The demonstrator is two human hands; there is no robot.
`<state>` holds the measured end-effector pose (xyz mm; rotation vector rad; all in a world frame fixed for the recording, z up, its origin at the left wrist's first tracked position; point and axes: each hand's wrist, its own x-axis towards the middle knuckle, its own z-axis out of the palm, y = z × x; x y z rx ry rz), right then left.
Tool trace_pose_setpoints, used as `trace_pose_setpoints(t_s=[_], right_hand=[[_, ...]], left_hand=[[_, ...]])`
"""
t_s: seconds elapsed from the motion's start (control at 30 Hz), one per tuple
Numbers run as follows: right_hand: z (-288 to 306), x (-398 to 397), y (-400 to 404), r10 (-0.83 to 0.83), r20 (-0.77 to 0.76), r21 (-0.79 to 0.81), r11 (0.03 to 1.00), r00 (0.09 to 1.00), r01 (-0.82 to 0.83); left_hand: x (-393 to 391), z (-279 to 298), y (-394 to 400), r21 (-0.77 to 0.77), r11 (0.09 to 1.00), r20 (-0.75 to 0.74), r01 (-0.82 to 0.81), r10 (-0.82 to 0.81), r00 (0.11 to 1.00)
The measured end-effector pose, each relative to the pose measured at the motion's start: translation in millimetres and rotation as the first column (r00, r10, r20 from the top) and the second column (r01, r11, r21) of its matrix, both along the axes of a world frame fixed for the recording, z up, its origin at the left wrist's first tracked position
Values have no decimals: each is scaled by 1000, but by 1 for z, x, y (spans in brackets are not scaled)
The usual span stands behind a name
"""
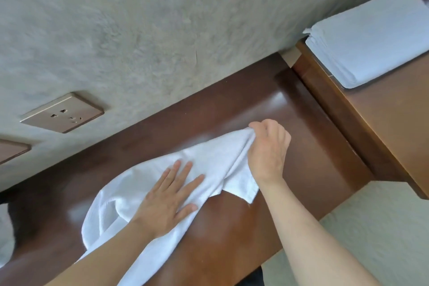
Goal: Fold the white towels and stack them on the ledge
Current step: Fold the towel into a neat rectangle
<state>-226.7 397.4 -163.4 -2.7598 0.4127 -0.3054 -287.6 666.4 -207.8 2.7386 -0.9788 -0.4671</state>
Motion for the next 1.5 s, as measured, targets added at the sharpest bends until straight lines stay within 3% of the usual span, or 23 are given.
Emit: trace_pose_setpoints(t_s=[0.1, 0.2, 0.27, 0.33, 0.43, 0.6, 0.77, 0.87, 0.93, 1.0, 1.1, 1.17, 1.27, 1.37, 1.47, 1.5], right_hand=[[0, 2, -10, -72, 1, 57, 996, 997, 72], [-10, -22, -2, -259, -202, 171, 940, 945, 294], [-17, -41, 4, -327, -357, 149, 905, 875, 399], [-22, -57, 11, -303, -415, 78, 928, 858, 365], [-26, -61, 18, -227, -343, 64, 962, 911, 264], [-22, -44, -8, -233, -357, 197, 928, 904, 316], [-17, -27, -81, -225, -380, -30, 973, 897, 231], [-18, -25, -116, -239, -366, -175, 967, 900, 185], [-21, -29, -126, -242, -381, -228, 960, 892, 162], [-26, -36, -126, -267, -389, -256, 951, 882, 175], [-31, -45, -116, -275, -306, -270, 943, 912, 194], [-36, -52, -102, -130, -254, -218, 973, 958, 74], [-46, -64, -76, 30, -330, -74, 996, 943, -58], [-58, -73, -68, 0, -400, -34, 999, 917, -15], [-63, -75, -68, -31, -374, -60, 998, 927, 9], [-64, -75, -68, -31, -369, -66, 998, 929, 7]], left_hand=[[-7, 0, -3, -17, 1000, 4, 26, -26, 1000], [-1, 6, -15, -114, 988, -37, -108, 104, 994], [15, 11, -31, -135, 982, -33, -134, 131, 991], [36, 15, -51, -130, 983, -41, -127, 122, 992], [68, 17, -84, -140, 984, -37, -112, 108, 993], [108, 16, -129, -109, 988, -58, -106, 100, 993], [112, 9, -148, -29, 989, -86, 145, -147, 985], [104, 9, -153, -104, 977, -72, 184, -192, 979], [100, 9, -159, -267, 961, -68, 75, -97, 993], [106, 7, -171, -395, 907, -79, -146, 125, 989], [126, 8, -194, -350, 824, -262, -445, 371, 891], [141, 13, -205, -252, 809, -433, -531, 397, 809], [159, 22, -218, -83, 872, -515, -483, 377, 770], [165, 30, -225, 12, 882, -552, -471, 399, 732], [169, 33, -229, -31, 835, -713, -549, 366, 598], [171, 35, -229, -18, 809, -793, -588, 346, 501]])
